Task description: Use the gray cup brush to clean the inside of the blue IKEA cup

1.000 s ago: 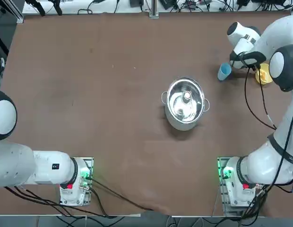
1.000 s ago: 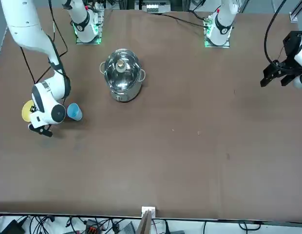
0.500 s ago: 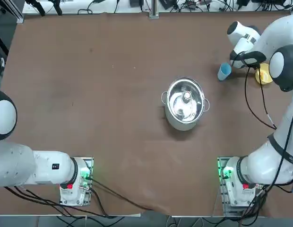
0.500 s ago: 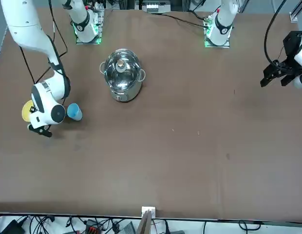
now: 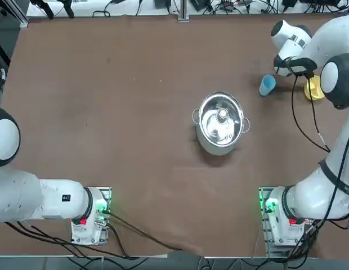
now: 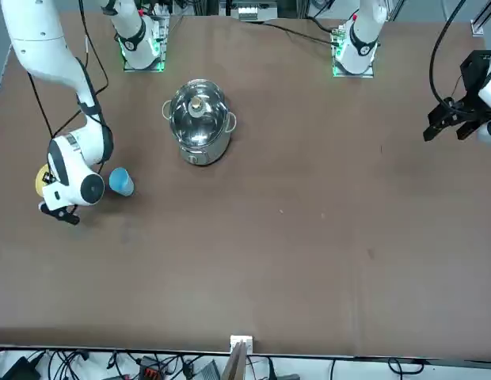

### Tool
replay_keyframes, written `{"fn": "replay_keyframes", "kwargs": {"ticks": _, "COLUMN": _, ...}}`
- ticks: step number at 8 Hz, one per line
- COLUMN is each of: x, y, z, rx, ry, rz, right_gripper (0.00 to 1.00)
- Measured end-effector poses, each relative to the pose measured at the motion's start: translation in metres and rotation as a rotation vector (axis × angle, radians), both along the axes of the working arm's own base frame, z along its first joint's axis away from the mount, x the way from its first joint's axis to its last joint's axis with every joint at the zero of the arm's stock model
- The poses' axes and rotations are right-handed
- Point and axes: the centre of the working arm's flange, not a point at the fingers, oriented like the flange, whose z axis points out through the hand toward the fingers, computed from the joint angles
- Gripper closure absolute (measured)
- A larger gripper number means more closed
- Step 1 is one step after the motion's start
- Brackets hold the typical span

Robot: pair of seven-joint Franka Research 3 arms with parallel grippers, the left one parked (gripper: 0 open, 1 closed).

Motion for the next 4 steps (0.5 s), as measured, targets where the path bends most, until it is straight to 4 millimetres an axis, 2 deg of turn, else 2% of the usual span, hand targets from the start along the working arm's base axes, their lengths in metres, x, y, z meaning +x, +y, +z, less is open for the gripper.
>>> {"fn": "replay_keyframes", "kwargs": {"ticks": 2, "x": 0.007, "y": -0.001, "z": 0.021, "rx": -0.002, "ry": -0.001, "rz": 0.013, "right_gripper": 0.96}}
{"fn": "replay_keyframes", "kwargs": {"ticks": 4, "x": 0.012, "y": 0.002, "z": 0.062, "rx": 0.034, "ry": 0.001, "rz": 0.018, "right_gripper": 0.96}}
